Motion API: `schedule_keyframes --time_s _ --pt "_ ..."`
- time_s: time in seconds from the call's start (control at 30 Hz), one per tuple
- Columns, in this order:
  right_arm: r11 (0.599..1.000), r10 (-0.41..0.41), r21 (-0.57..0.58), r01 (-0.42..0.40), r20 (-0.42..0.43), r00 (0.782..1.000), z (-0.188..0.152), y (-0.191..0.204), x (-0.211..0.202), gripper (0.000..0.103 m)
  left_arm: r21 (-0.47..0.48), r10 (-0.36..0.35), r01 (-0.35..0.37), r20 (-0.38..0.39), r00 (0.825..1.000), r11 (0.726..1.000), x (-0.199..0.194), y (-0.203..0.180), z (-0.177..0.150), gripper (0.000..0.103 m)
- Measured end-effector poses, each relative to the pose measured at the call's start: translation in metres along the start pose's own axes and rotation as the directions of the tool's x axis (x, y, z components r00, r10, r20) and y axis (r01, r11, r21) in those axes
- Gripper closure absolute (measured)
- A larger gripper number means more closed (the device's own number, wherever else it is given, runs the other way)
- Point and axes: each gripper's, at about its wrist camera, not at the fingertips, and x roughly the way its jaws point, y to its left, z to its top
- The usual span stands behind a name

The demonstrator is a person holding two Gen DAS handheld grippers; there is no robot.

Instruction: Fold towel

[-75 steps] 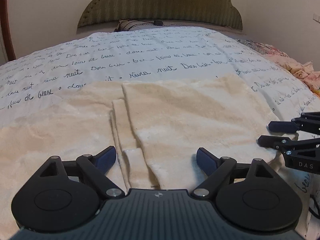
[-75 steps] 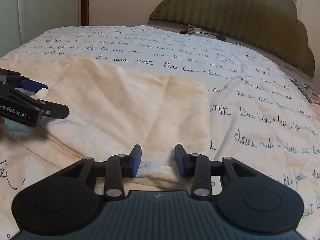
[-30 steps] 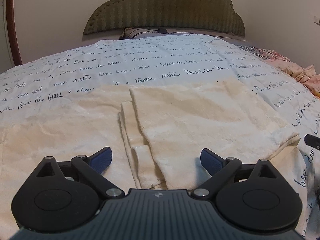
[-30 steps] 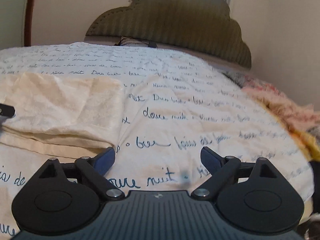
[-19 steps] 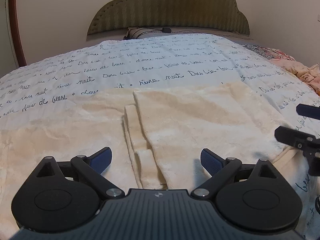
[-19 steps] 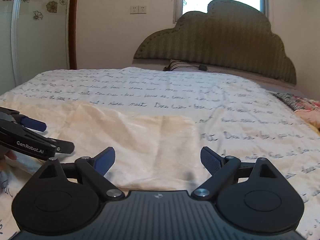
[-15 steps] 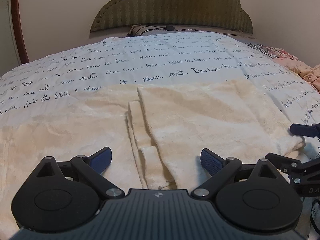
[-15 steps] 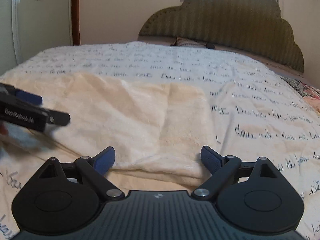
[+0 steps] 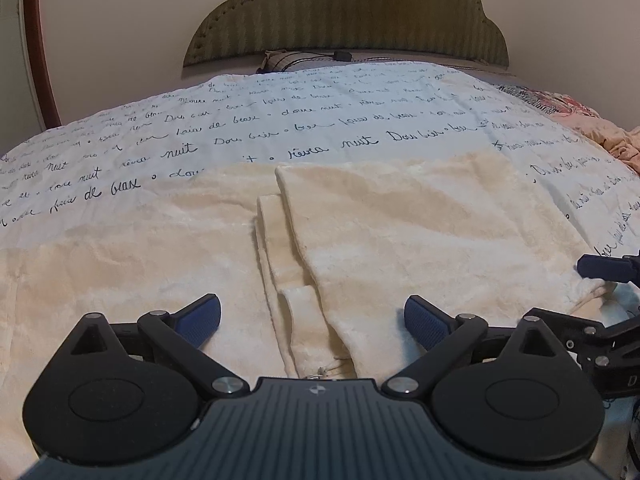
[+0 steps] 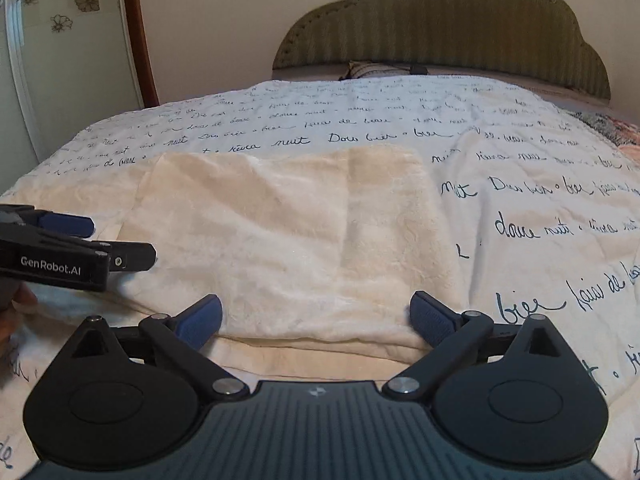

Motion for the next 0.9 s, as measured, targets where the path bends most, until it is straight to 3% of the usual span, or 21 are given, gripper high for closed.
schedule_keyframes --time_s 0.2,0.37,0.63,0.73,0.9 --pt "1.0 -0.002 -0.012 0.003 0.065 0.998 -0.013 0.002 -0.003 0.0 -0.009 0.002 -0.002 0.027 1.0 1.0 0.003 0.001 -0.008 0.0" --pt "1.0 -0.011 -0.024 0.013 0.07 0.998 -0.013 0.004 -0.004 0.0 -0.006 0.003 -0.002 0.087 0.996 1.0 0.0 0.0 -0.019 0.0" --pt "0.998 -0.031 -0.05 0.034 0.067 0.997 -0.013 0.009 -0.003 0.0 -0.024 -0.032 0.034 0.102 0.994 0.999 -0.019 0.017 -0.022 0.0" --pt "0.998 -0.033 -0.049 0.036 0.065 0.997 -0.013 0.01 -0.004 0.0 -0.032 0.006 -0.002 0.13 0.992 0.999 -0.034 0.034 -0.023 0.0" --pt "0.995 -0.084 0.069 0.076 0.117 0.99 -0.006 0.018 -0.02 0.0 -0.081 0.181 -0.171 0.145 0.973 0.982 -0.056 0.087 -0.031 0.0"
